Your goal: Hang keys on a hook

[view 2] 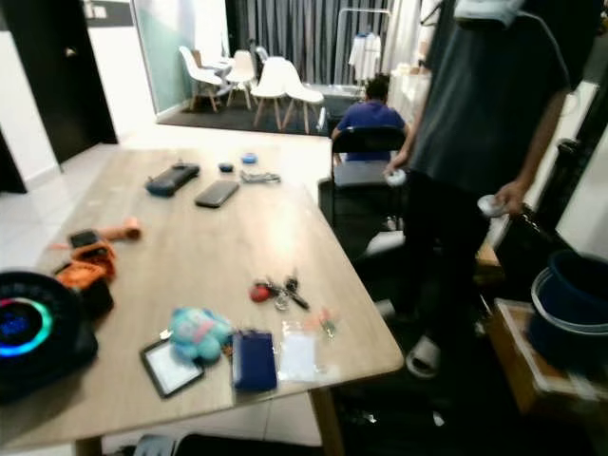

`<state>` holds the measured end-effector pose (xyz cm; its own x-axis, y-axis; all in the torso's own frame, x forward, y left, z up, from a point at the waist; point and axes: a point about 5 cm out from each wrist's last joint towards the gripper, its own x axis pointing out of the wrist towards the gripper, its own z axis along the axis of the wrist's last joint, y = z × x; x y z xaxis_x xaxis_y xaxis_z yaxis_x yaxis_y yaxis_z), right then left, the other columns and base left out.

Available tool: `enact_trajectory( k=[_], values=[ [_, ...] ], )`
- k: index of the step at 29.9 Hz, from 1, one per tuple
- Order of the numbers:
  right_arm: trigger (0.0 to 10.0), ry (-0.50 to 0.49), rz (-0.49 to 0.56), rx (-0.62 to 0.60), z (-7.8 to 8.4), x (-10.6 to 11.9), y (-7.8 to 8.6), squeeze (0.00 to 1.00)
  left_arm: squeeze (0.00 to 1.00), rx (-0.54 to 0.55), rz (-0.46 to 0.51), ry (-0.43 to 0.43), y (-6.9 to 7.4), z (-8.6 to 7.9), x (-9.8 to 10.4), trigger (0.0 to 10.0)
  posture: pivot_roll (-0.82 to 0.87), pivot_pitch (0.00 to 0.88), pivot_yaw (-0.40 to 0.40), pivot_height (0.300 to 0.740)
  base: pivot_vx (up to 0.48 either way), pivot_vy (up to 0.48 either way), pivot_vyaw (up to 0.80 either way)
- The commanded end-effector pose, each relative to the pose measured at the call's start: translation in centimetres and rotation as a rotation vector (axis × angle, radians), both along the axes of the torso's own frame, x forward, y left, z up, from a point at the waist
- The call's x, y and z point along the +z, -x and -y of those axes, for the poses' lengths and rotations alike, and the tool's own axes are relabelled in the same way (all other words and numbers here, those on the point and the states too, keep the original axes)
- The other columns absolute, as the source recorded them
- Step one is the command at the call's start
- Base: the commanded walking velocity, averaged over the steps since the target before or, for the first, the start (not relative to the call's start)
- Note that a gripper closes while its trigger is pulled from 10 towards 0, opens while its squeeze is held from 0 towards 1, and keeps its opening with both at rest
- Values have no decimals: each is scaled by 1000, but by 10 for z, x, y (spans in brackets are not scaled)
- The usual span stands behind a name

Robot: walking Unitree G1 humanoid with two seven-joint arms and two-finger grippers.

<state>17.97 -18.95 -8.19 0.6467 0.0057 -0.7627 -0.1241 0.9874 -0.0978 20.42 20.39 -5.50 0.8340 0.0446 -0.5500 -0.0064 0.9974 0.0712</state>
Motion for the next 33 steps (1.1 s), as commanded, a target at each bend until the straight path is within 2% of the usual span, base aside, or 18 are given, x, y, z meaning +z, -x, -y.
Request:
enact_trajectory(
  k=[1,12,17,19,20,21,23,24,26,27,29,33],
  values=[
    [10000,0,-17,-2,1,-2,5,0,0,3,-49,-1,10,-2,-7,10000,75,27,-47,740,0,0,0],
    [10000,0,-10,-1,3,-1,2,0,0,7,-47,1,10,-2,-7,10000,75,25,-46,740,0,0,0],
    [10000,-30,52,16,0,4,-4,0,0,4,12,11,8,-2,-2,10000,74,34,-42,740,0,0,0],
    [10000,-27,73,23,1,6,-7,0,0,-11,42,36,7,0,0,10000,74,36,-42,740,0,0,0],
    [10000,-9,100,28,5,9,-9,0,0,-53,94,59,5,4,5,10000,73,37,-42,740,0,0,0],
    [10000,-9,100,28,5,9,-9,0,0,-53,94,59,5,4,5,10000,73,37,-42,740,0,0,0],
    [10000,55,200,-15,22,20,-18,0,0,-134,197,93,5,10,14,10000,72,42,-44,740,0,0,0],
    [10000,55,200,-15,22,20,-18,0,0,-134,197,93,5,10,14,10000,72,42,-44,740,0,0,0],
    [10000,134,322,-94,43,35,-28,0,0,-197,265,102,5,13,21,10000,68,44,-44,740,0,0,0],
    [10000,134,322,-94,43,35,-28,0,0,-197,265,102,5,13,21,10000,68,44,-44,740,0,0,0],
    [10000,180,441,-180,65,52,-36,0,0,-280,317,108,7,15,29,10000,54,47,-41,740,0,0,0],
    [10000,234,579,-243,85,72,-38,0,0,-406,371,105,13,18,36,10000,44,54,-41,740,0,0,0]
  ],
)
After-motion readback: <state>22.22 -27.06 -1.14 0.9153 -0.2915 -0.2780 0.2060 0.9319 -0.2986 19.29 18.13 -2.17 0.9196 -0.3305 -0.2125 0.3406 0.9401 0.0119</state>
